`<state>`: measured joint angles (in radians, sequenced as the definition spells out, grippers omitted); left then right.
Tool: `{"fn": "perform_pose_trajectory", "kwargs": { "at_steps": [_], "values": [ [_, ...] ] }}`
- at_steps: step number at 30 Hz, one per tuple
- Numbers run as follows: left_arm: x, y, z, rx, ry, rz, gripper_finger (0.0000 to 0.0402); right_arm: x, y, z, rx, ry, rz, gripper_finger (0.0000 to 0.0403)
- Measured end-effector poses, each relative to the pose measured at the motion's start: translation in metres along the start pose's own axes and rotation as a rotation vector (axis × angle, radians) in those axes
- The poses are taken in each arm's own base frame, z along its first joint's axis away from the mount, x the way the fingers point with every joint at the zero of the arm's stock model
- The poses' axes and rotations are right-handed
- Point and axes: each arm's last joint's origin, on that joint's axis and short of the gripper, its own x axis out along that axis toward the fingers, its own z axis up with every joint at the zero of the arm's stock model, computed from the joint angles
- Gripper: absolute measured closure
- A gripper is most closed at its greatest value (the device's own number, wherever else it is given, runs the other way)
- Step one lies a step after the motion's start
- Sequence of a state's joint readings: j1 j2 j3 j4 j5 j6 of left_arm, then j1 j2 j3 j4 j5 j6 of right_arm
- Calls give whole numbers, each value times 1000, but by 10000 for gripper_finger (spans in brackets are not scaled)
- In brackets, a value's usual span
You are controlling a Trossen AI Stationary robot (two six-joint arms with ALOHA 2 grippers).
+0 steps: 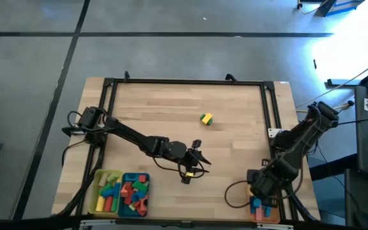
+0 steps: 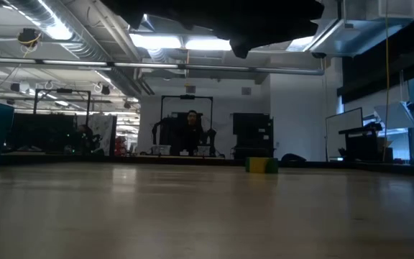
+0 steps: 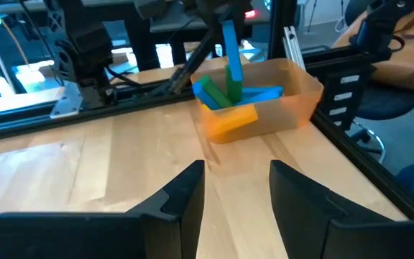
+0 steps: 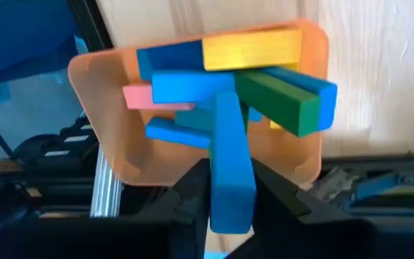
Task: Sort blocks by size
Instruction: Put the blue rectangular block into the orange bin, then put the yellow arch block into the blue bin
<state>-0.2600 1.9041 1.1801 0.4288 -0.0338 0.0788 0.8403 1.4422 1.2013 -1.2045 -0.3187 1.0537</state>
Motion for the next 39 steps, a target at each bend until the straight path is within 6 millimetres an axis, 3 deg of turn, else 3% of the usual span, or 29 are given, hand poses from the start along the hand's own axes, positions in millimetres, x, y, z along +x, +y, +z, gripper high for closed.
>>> {"fn": "perform_pose_trajectory", "kwargs": {
  "at_steps": [12, 19, 26, 34, 39],
  "values": [
    [-1, 1, 0, 1, 7, 0, 267, 1, 1, 0, -3, -51, -18, 308],
    [-22, 8, 18, 24, 53, 15, 267, -6, -12, 9, -54, -30, -73, 307],
    [-55, 25, 39, -72, 117, 70, 267, -20, -35, 35, -129, -127, -181, 306],
    [-68, 43, 34, -184, 231, 131, 267, -37, -61, 75, -468, -375, -467, 306],
    [-69, 44, 29, -197, 278, 136, 267, -53, -93, 103, -504, -409, -501, 306]
  ]
}}
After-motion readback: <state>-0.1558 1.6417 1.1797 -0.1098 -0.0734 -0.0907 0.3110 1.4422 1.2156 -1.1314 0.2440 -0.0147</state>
